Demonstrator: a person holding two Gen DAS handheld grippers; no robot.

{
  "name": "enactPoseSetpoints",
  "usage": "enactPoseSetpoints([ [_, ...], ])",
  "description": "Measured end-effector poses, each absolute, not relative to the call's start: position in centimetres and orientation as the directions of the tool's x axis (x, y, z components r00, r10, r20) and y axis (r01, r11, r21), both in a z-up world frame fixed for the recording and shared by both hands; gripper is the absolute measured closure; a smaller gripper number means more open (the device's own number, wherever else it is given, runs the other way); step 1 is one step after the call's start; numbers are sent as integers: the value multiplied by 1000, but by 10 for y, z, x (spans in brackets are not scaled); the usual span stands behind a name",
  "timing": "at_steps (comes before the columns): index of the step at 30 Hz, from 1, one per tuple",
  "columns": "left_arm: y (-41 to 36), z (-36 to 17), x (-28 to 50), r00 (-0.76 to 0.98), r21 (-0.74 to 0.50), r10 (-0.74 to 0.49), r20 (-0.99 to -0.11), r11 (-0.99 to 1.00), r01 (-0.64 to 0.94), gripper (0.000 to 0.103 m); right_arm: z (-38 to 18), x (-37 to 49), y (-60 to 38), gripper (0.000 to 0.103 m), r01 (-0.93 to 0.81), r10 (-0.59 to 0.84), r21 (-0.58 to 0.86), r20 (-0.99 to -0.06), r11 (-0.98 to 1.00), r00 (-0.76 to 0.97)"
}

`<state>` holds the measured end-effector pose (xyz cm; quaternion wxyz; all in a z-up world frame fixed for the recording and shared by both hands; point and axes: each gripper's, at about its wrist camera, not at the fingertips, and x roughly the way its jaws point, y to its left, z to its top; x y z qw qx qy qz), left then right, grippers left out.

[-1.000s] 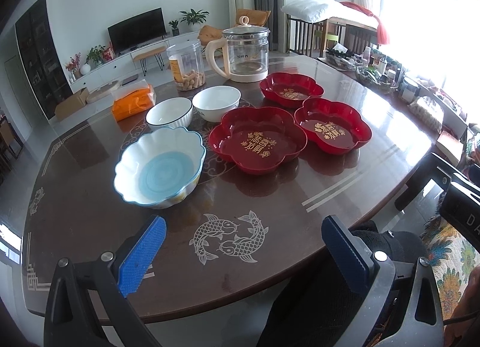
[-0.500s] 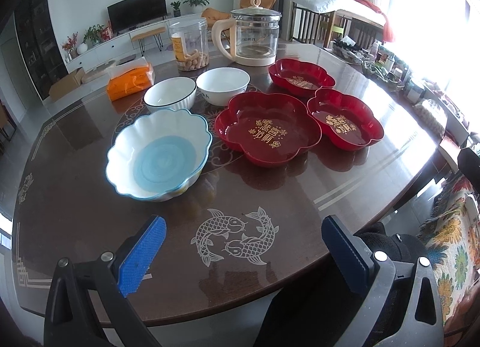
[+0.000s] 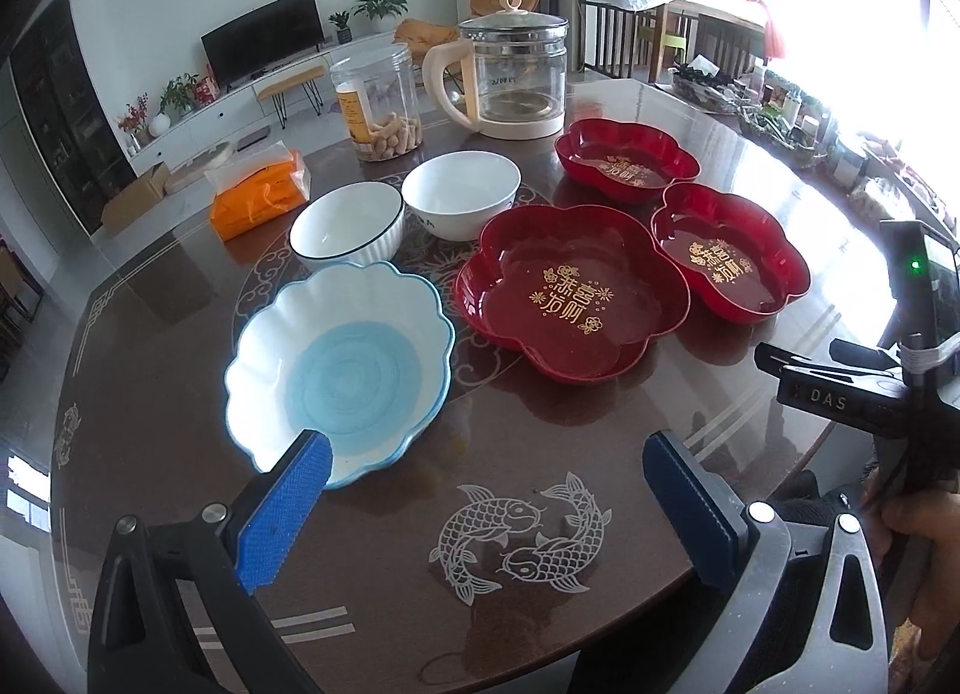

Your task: Organize plates and bowls

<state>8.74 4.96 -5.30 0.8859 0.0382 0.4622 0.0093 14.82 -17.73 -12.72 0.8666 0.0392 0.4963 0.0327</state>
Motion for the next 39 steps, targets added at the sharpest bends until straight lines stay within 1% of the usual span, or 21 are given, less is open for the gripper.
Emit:
enactPoseSetpoints([
  [3, 56, -55, 104, 554, 78, 53, -831, 997, 22, 0, -146, 177, -183, 10, 23, 62, 81, -885, 996, 462],
  [6, 60, -58, 118, 546, 87, 60, -836, 996, 23, 0, -154, 197, -196, 10, 77, 54, 99, -889, 992, 455],
  [8, 60, -61, 128, 544, 95, 65, -836, 995, 27, 0, -154, 207, -203, 10, 109, 46, 108, -886, 988, 461],
  [13, 57, -71, 159, 521, 80, 43, -852, 996, 47, 0, -146, 227, -220, 10, 205, -58, 55, -861, 977, 505],
  [14, 57, -74, 167, 511, 71, 32, -859, 996, 57, 0, -142, 225, -224, 10, 221, -59, 63, -862, 973, 504],
  [16, 57, -78, 186, 485, 61, 25, -874, 996, 58, 0, -131, 213, -222, 10, 190, 28, 147, -854, 971, 519],
  [18, 54, -82, 206, 473, 58, 15, -881, 995, 76, 0, -124, 202, -209, 10, 111, 147, 237, -842, 965, 519],
  [20, 49, -89, 229, 451, 79, 27, -892, 992, 96, 1, -124, 199, -190, 10, 31, 273, 328, -830, 944, 486],
  [22, 45, -98, 249, 415, 72, 18, -910, 991, 115, 2, -126, 201, -174, 10, -19, 355, 390, -817, 921, 455],
  [23, 45, -102, 257, 394, 60, 9, -919, 991, 119, 5, -127, 203, -169, 10, -35, 371, 399, -812, 916, 450],
  [24, 46, -107, 263, 373, 50, 4, -928, 992, 115, 7, -128, 205, -164, 10, -40, 365, 390, -815, 920, 450],
  [26, 49, -114, 271, 342, 24, -14, -940, 994, 107, 16, -132, 211, -161, 10, -32, 351, 377, -824, 926, 445],
  [27, 51, -116, 273, 331, 14, -21, -943, 995, 102, 18, -134, 213, -161, 11, -27, 360, 388, -823, 921, 440],
  [29, 54, -121, 276, 318, -1, -29, -948, 996, 87, 27, -136, 218, -161, 11, -25, 374, 403, -821, 915, 432],
  [30, 56, -123, 277, 312, -10, -35, -949, 997, 80, 29, -137, 221, -161, 11, -29, 375, 403, -821, 915, 431],
  [32, 60, -128, 281, 296, -33, -50, -954, 997, 63, 39, -134, 224, -157, 11, -50, 377, 395, -819, 917, 433],
  [35, 62, -135, 284, 274, -52, -61, -960, 998, 39, 48, -133, 228, -149, 14, -87, 385, 387, -817, 918, 430],
  [36, 62, -137, 285, 277, -43, -51, -960, 998, 36, 50, -134, 230, -147, 22, -96, 389, 386, -818, 918, 424],
  [37, 62, -138, 285, 280, -34, -42, -959, 999, 34, 53, -135, 232, -144, 41, -106, 394, 386, -821, 916, 414],
  [38, 63, -139, 284, 283, -28, -35, -958, 999, 31, 59, -137, 234, -141, 54, -110, 398, 388, -825, 915, 402],
  [39, 63, -140, 285, 285, -24, -30, -958, 999, 24, 62, -141, 237, -138, 71, -113, 400, 387, -830, 915, 389],
])
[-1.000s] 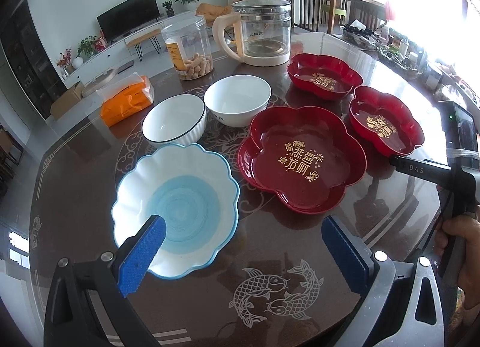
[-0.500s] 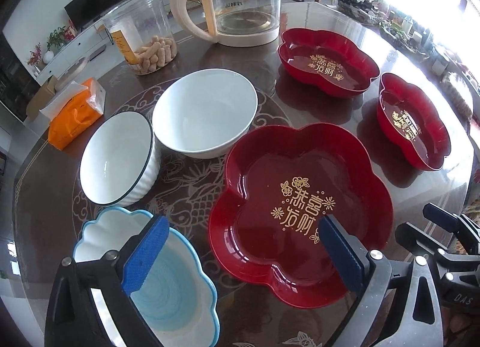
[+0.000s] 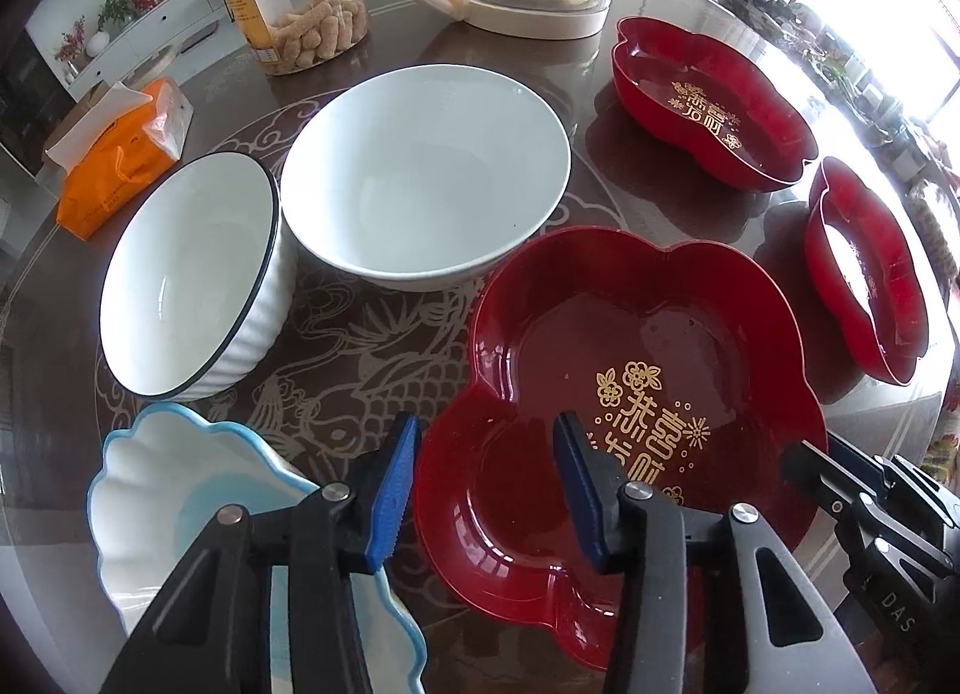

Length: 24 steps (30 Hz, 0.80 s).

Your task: Organize plates and bowls

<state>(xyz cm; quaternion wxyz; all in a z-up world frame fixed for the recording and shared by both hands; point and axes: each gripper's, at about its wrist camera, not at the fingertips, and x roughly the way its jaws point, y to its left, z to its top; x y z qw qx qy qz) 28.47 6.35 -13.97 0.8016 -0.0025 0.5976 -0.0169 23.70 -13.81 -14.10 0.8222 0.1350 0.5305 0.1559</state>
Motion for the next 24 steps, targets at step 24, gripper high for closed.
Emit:
enactPoseSetpoints([
  [24, -16, -133, 159, 298, -138, -173, -939, 981, 134, 76, -133, 175, -210, 89, -96, 319, 305, -885, 947, 339],
])
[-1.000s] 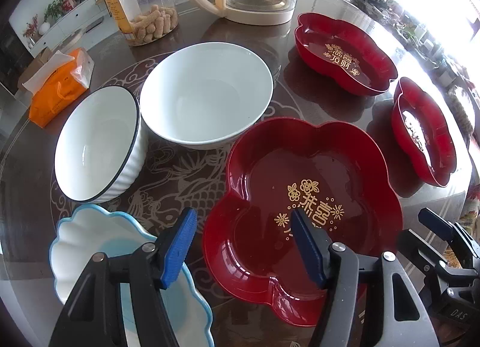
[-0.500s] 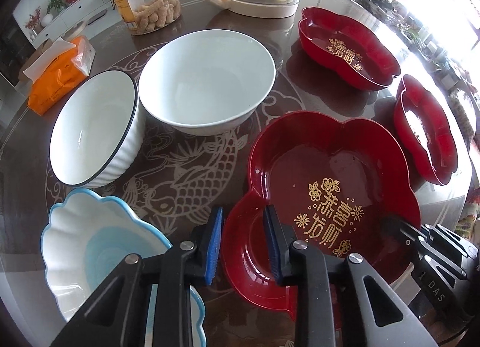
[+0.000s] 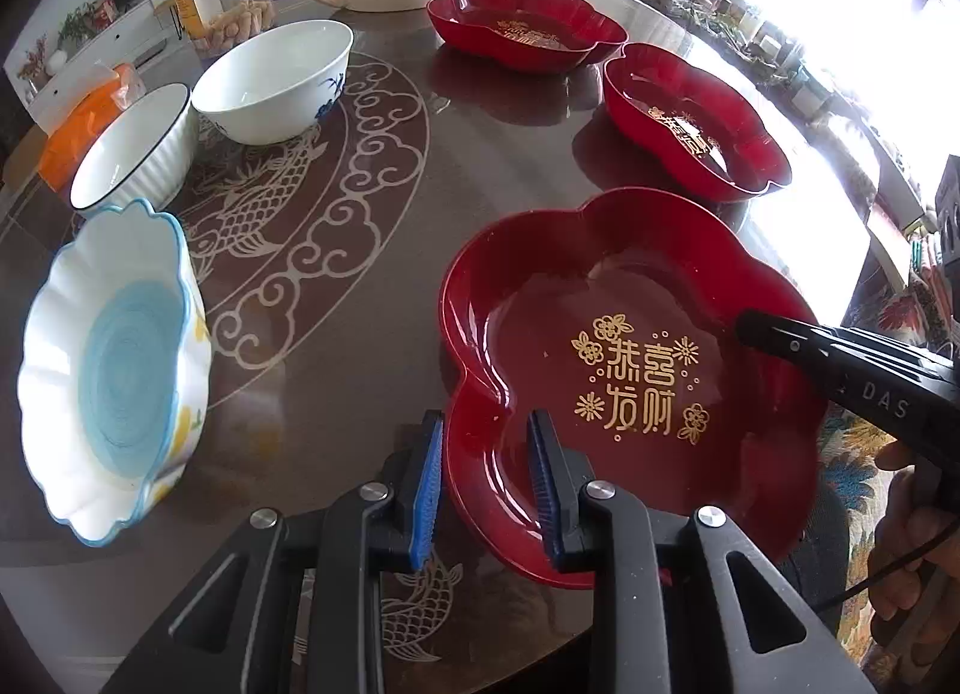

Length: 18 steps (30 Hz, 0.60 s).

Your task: Organize plates and bowls

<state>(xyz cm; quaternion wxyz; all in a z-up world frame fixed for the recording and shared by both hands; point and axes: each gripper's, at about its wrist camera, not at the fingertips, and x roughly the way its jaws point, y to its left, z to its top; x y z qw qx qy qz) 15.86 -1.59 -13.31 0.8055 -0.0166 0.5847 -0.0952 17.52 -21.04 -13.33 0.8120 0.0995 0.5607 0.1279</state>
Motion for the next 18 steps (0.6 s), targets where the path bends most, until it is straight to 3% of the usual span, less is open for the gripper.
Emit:
enactPoseSetpoints([
  [6, -22, -130, 159, 368, -138, -181, -912, 980, 140, 75, -151, 185, -222, 83, -57, 306, 306, -884, 950, 354],
  [8, -19, -125, 161, 390, -132, -176, -904, 982, 139, 74, -149, 183, -224, 66, -52, 298, 302, -876, 952, 380],
  [9, -15, -122, 161, 404, -130, -174, -898, 982, 134, 73, -145, 180, -226, 52, -47, 293, 300, -869, 953, 399],
  [10, -11, -118, 161, 419, -126, -167, -893, 984, 125, 68, -140, 177, -227, 47, -41, 283, 294, -861, 955, 422],
  [12, -4, -107, 158, 463, -122, -154, -873, 988, 99, 48, -125, 167, -231, 47, -24, 252, 275, -839, 961, 483],
  [14, 4, -93, 147, 533, -125, -136, -835, 991, 56, 20, -102, 151, -234, 47, -1, 202, 244, -798, 970, 568],
  [18, 11, -61, 118, 649, -137, -131, -749, 990, 41, 18, -51, 95, -228, 37, 54, 80, 184, -651, 981, 755],
])
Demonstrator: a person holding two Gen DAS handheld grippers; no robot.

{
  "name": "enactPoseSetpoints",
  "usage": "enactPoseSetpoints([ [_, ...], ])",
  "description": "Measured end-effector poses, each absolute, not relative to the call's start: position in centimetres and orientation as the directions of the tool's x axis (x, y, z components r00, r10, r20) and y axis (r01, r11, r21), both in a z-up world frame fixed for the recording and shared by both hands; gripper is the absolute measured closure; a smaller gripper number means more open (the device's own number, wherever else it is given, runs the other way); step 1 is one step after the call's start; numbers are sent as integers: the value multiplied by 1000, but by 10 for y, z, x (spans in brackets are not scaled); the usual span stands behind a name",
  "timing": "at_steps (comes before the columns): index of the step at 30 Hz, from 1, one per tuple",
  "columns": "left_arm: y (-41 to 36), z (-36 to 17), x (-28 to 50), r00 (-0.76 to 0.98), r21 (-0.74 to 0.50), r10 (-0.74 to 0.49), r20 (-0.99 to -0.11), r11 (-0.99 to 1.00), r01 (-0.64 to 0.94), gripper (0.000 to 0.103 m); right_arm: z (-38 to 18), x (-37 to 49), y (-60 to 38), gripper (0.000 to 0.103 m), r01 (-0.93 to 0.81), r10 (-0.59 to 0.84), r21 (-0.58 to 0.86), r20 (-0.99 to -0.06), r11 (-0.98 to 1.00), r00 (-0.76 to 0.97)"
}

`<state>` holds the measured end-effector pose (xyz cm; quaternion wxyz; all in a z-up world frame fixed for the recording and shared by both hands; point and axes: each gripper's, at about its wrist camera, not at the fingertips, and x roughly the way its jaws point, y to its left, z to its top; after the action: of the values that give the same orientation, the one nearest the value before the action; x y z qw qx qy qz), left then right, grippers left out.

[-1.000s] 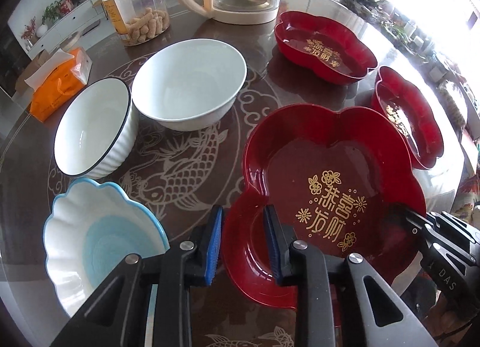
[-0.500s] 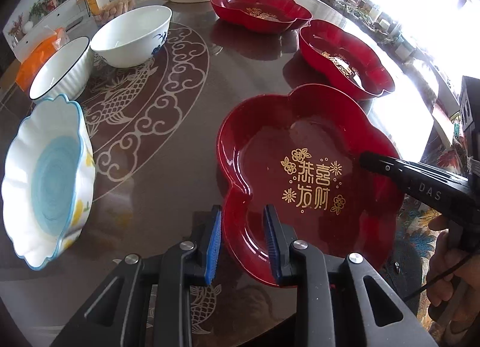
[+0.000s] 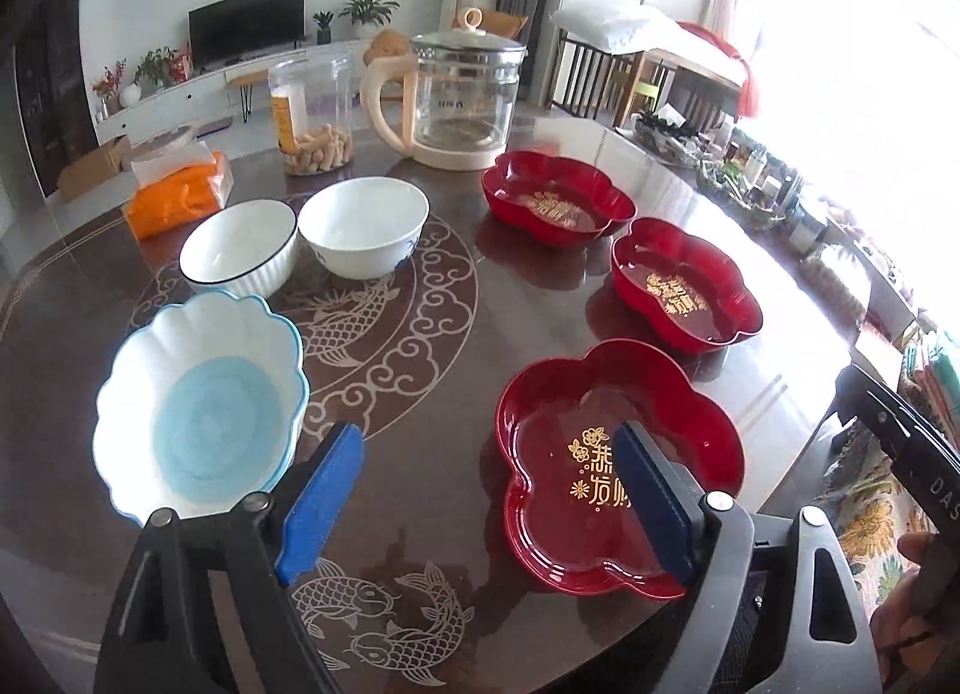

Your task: Organize plates and bowls

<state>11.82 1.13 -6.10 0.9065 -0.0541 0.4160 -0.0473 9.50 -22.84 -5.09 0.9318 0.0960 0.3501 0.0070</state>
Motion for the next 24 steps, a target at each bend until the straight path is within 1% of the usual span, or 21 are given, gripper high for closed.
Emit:
enactPoseSetpoints([
  [1, 10, -53, 109, 679, -130, -123, -724, 991, 41, 18, -40, 78, -226, 35, 71, 57, 184, -606, 980, 794],
  [3, 7, -37, 88, 750, -97, -90, -655, 995, 35, 18, -21, 38, -220, 34, 125, -13, 199, -486, 972, 874],
  [4, 5, -29, 78, 782, -78, -74, -618, 996, 32, 15, -12, 17, -219, 29, 147, -44, 213, -424, 966, 905],
  [5, 4, -22, 68, 811, -61, -58, -582, 998, 28, 9, -5, -3, -216, 28, 164, -74, 229, -356, 959, 932],
  [6, 6, -15, 58, 837, -45, -39, -546, 999, 18, 6, 2, -21, -215, 25, 171, -97, 240, -293, 955, 951],
  [8, 9, -1, 42, 879, -28, -16, -476, 1000, 3, 5, 18, -46, -209, 24, 168, -127, 231, -181, 959, 975],
  [11, 21, 18, 25, 915, -57, -28, -403, 998, 6, 5, 43, -68, -206, 24, 164, -154, 208, -60, 964, 986],
  [15, 41, 44, 4, 948, -139, -45, -315, 990, 1, 4, 70, -93, -223, 24, 130, -162, 299, 87, 945, 983],
  [16, 46, 49, 1, 953, -148, -39, -302, 989, -6, 1, 74, -100, -227, 24, 116, -163, 319, 125, 941, 979],
  [17, 49, 53, -1, 955, -149, -33, -294, 989, -11, 0, 78, -106, -230, 24, 107, -168, 328, 162, 939, 972],
  [20, 55, 60, -3, 953, -138, -40, -301, 990, -2, 0, 86, -113, -237, 21, 140, -218, 319, 224, 938, 950],
  [21, 57, 60, -4, 949, -138, -45, -311, 990, 1, 0, 89, -114, -241, 21, 154, -232, 312, 231, 937, 945],
  [24, 58, 54, -4, 936, -148, -57, -346, 989, 6, 0, 96, -114, -251, 21, 212, -280, 302, 206, 929, 937],
])
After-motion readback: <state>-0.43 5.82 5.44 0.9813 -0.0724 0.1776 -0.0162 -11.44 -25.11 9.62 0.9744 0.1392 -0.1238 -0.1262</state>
